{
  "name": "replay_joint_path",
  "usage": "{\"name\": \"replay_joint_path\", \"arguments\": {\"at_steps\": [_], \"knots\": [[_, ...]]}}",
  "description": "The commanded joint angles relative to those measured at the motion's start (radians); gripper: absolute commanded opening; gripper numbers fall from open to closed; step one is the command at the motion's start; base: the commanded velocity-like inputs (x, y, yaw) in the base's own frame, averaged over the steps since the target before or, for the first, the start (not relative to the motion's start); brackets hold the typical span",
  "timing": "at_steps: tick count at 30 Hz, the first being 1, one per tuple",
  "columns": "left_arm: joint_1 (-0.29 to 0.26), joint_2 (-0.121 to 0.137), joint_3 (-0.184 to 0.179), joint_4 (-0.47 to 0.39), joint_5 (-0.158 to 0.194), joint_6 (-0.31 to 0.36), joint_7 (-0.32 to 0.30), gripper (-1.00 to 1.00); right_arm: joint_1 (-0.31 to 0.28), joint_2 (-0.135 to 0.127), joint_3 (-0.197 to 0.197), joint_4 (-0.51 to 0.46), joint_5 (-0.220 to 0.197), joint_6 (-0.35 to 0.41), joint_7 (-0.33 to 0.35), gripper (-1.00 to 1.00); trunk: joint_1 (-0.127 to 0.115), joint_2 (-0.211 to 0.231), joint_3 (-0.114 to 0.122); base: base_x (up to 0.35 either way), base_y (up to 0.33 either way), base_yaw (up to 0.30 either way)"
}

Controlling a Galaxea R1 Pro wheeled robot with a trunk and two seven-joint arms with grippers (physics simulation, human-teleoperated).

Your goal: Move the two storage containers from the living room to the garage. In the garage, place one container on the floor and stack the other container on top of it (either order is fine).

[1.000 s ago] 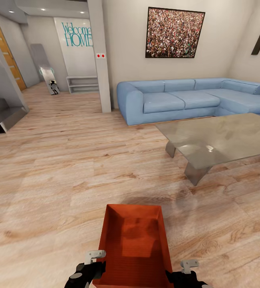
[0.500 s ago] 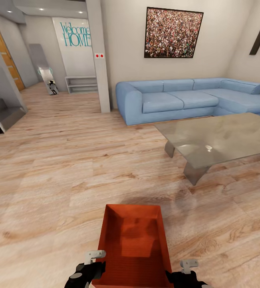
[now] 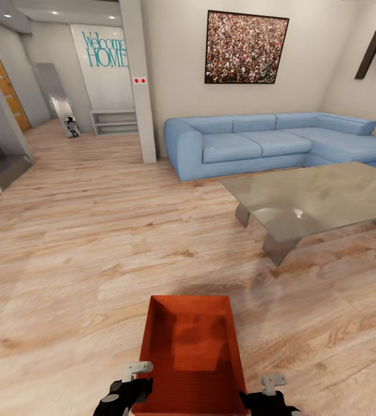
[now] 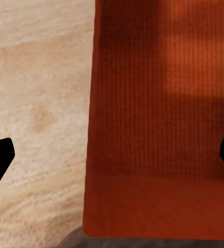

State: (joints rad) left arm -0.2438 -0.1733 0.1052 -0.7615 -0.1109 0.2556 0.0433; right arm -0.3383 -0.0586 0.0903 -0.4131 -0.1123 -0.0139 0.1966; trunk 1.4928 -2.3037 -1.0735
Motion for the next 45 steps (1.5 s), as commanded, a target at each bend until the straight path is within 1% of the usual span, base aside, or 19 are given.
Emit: {"name": "replay_joint_path", "arguments": {"at_steps": [1,12,15,17,26,30,35,41,45], "knots": [[0.0,-0.001,0.004,-0.002,-0.01,0.005,-0.002,1.0,-0.001,-0.001,0.008,0.0,-0.01,-0.001,0.0,1.0,0.0,0.0,-0.001,0.0,0.0,-0.158],[0.0,-0.001,0.004,-0.001,-0.01,0.005,-0.003,1.0,-0.001,0.001,0.004,-0.015,-0.02,0.002,0.013,1.0,0.0,0.0,-0.001,0.0,0.0,-0.023],[0.0,-0.001,0.004,-0.002,-0.01,0.005,-0.004,1.0,-0.001,0.012,0.003,-0.027,-0.02,0.003,0.014,1.0,0.0,0.0,-0.001,0.0,0.0,0.0],[0.0,-0.001,0.004,-0.002,-0.01,0.005,-0.005,1.0,-0.001,0.015,0.003,-0.028,-0.021,0.003,0.015,1.0,0.0,0.0,-0.001,0.0,0.0,0.0],[0.0,-0.001,0.004,-0.002,-0.01,0.004,-0.005,1.0,-0.001,0.019,0.003,-0.029,-0.021,0.001,0.015,1.0,0.0,0.0,-0.001,0.0,0.0,0.0],[0.0,-0.001,0.004,-0.002,-0.01,0.004,-0.005,1.0,-0.001,0.019,0.004,-0.029,-0.017,-0.001,0.003,1.0,0.0,0.0,-0.001,0.0,0.0,0.0],[0.0,-0.001,0.004,-0.001,-0.01,0.002,-0.005,1.0,-0.001,0.026,0.007,-0.029,-0.012,-0.001,0.001,1.0,0.0,0.0,-0.001,0.0,0.0,0.0],[0.0,-0.001,0.004,-0.001,-0.01,0.002,-0.005,1.0,-0.001,0.028,0.009,-0.029,-0.011,-0.001,0.0,1.0,0.0,0.0,-0.001,0.0,0.0,0.0],[0.0,-0.001,0.004,-0.001,-0.01,0.005,-0.005,1.0,-0.001,0.028,0.009,-0.029,-0.01,-0.001,0.001,1.0,0.015,-0.028,-0.013,0.0,0.0,0.0]]}}
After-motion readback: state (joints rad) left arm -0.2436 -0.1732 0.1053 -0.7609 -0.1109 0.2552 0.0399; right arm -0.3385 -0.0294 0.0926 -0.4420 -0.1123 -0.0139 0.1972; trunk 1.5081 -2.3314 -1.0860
